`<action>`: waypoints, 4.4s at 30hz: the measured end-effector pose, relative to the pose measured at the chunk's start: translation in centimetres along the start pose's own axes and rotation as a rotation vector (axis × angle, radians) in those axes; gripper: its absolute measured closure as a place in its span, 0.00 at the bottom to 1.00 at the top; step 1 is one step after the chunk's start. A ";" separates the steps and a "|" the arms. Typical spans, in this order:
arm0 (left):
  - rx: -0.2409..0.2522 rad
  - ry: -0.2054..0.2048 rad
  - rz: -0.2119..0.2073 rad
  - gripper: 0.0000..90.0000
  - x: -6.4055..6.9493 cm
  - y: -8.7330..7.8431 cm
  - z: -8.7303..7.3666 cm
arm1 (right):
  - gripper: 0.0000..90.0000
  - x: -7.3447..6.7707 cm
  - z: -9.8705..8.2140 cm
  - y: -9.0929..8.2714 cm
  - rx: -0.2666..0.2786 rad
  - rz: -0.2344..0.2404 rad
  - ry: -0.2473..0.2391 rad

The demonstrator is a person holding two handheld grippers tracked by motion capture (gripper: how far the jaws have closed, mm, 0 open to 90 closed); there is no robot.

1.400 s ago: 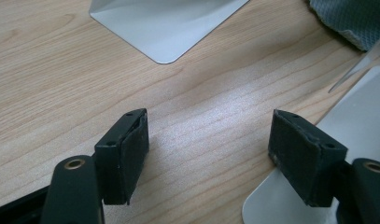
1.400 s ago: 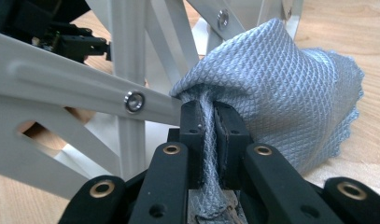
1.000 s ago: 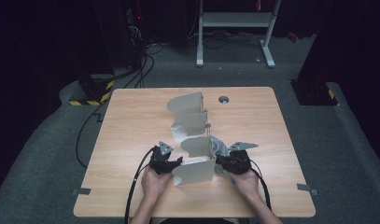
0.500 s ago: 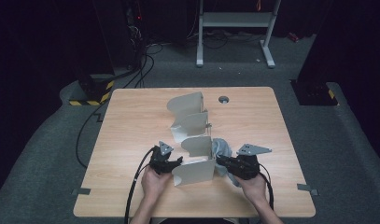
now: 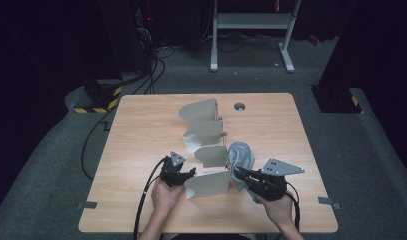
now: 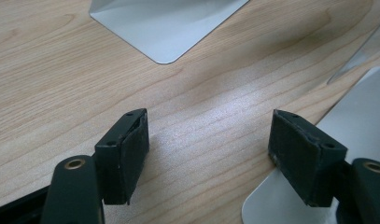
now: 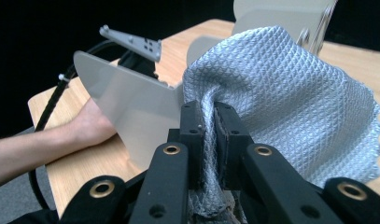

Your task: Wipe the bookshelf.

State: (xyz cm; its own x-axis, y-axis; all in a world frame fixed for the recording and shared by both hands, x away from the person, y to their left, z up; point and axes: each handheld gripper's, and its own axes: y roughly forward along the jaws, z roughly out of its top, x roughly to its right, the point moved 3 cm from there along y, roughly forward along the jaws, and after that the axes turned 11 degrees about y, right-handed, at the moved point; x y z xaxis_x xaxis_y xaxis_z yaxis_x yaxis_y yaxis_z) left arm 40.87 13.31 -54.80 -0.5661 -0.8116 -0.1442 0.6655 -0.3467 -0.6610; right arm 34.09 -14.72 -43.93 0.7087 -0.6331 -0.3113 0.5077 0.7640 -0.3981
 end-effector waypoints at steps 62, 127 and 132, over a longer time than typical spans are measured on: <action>0.000 -0.003 0.002 0.33 0.0 0.0 0.0 | 0.93 4.0 1.4 4.8 0.006 -0.047 0.065; 0.000 -0.002 0.003 0.33 0.0 0.0 0.0 | 0.93 5.9 0.3 8.7 -0.102 -0.091 0.085; 0.001 -0.002 0.003 0.33 0.0 0.0 0.0 | 0.93 7.0 -1.0 10.3 -0.167 -0.100 0.119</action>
State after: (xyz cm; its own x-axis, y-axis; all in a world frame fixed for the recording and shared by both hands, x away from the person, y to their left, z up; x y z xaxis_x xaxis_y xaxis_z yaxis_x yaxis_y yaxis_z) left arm 40.88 13.28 -54.80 -0.5633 -0.8135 -0.1446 0.6674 -0.3447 -0.6601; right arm 43.73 -11.41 -51.07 0.5911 -0.7224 -0.3589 0.4774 0.6720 -0.5662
